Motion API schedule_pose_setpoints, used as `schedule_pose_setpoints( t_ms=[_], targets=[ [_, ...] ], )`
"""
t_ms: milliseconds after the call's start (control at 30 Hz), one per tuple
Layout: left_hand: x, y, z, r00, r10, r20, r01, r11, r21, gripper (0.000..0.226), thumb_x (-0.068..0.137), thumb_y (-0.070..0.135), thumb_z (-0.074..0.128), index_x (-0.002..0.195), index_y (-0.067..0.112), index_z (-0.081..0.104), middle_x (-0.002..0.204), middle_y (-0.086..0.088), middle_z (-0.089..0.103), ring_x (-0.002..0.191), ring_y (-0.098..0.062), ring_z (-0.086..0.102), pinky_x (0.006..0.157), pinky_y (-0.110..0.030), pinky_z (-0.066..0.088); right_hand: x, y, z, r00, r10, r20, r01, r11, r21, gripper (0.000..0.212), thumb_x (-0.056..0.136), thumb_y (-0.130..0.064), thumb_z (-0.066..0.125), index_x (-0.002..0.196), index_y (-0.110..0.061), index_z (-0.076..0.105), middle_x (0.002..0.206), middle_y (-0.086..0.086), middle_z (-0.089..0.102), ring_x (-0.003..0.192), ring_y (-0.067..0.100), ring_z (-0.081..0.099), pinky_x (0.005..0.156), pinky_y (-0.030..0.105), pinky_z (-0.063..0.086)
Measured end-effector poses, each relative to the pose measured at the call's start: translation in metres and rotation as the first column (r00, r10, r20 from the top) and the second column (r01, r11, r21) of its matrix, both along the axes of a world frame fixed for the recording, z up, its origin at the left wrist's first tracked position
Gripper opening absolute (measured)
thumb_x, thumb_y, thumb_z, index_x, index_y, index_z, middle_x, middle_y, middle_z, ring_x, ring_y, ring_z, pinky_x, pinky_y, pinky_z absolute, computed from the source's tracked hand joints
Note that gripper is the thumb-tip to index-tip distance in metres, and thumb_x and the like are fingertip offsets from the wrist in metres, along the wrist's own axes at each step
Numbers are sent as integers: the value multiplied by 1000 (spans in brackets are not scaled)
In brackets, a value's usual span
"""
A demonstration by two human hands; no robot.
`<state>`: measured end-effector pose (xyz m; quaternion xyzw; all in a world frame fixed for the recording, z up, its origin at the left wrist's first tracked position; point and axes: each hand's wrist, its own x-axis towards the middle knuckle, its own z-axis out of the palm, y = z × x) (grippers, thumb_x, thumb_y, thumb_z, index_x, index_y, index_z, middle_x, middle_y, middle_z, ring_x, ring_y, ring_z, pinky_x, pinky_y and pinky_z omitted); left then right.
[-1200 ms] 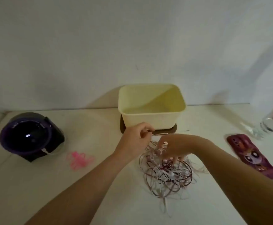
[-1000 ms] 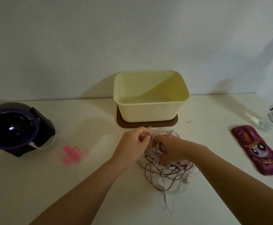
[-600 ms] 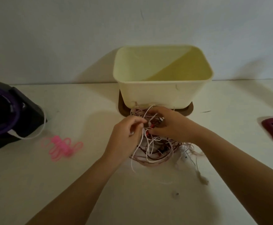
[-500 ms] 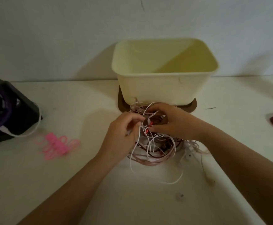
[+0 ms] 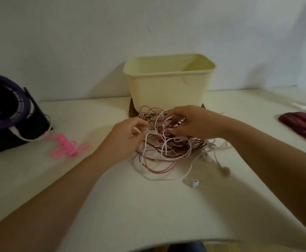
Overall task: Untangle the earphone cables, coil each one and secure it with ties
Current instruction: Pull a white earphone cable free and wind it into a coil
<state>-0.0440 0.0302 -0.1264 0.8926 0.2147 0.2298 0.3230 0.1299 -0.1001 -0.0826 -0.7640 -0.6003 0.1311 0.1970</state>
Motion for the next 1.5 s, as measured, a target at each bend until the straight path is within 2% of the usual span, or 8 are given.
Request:
schedule_pose_setpoints(
  t_ms=[200, 367, 533, 700, 1000, 1200, 1333, 1500],
  targets=[
    [-17, -12, 6, 996, 25, 89, -30, 998, 57, 19, 89, 13, 60, 94, 31, 59, 96, 8, 61, 87, -7, 60, 83, -27, 48, -12, -32, 24, 995, -103, -9, 104, 991, 87, 37, 86, -24, 67, 121, -24, 58, 115, -7, 62, 93, 8, 59, 84, 20, 42],
    [-29, -25, 8, 983, 26, 183, -57, 985, 165, 23, 86, 5, 59, 95, 27, 61, 78, 8, 51, 79, -13, 55, 84, -35, 49, -26, -67, 27, 993, -111, 46, 99, 973, 209, 11, 86, -19, 66, 95, -24, 69, 84, -19, 63, 77, -2, 60, 71, 14, 43],
    [-35, -47, 6, 981, -92, 171, 54, 976, 212, 24, 87, 6, 58, 94, 27, 64, 74, 8, 54, 75, -9, 54, 74, -14, 43, -33, -89, 7, 991, 50, 126, -38, 994, -99, 13, 89, -20, 59, 93, -25, 71, 79, -18, 64, 67, -3, 61, 65, 11, 45],
    [-35, -58, -4, 985, -158, 69, 135, 955, 263, 20, 84, 19, 51, 96, 24, 67, 77, 10, 55, 75, -8, 51, 70, -22, 42, -24, -81, -18, 946, 88, 311, -31, 983, -183, 52, 84, -1, 39, 116, -35, 62, 111, -12, 61, 104, 12, 54, 88, 36, 48],
    [-36, -51, -7, 987, -153, -57, 162, 948, 275, 19, 90, 19, 56, 103, 29, 63, 80, 15, 52, 81, -2, 49, 73, -25, 42, -23, -72, -11, 810, 136, 571, 24, 965, -263, 17, 94, -25, 45, 104, -22, 59, 106, -4, 59, 97, 21, 58, 79, 33, 47],
    [-39, -43, 7, 988, -146, -47, 154, 945, 289, 23, 90, 18, 57, 107, 31, 64, 87, 21, 55, 89, -1, 52, 82, -26, 45, -22, -70, 30, 990, -42, 135, 42, 999, 1, 8, 96, -21, 48, 91, -22, 54, 83, -9, 61, 70, 6, 56, 64, 18, 43],
    [-30, -42, 36, 989, -131, 76, 107, 960, 259, 20, 90, 15, 58, 102, 28, 66, 88, 17, 59, 91, 0, 55, 82, -18, 43, -23, -66, 74, 980, -33, -194, 81, 966, 244, 9, 95, -17, 52, 86, -18, 56, 86, 1, 72, 63, 10, 63, 58, 21, 45],
    [-10, -43, 84, 979, -116, 169, 85, 980, 180, 20, 93, 19, 54, 106, 32, 62, 100, 23, 57, 96, 16, 49, 79, 0, 33, -27, -53, 125, 956, 12, -292, 125, 886, 446, 9, 94, -15, 53, 89, -11, 59, 84, -2, 73, 53, 10, 52, 54, 21, 42]
  ],
)
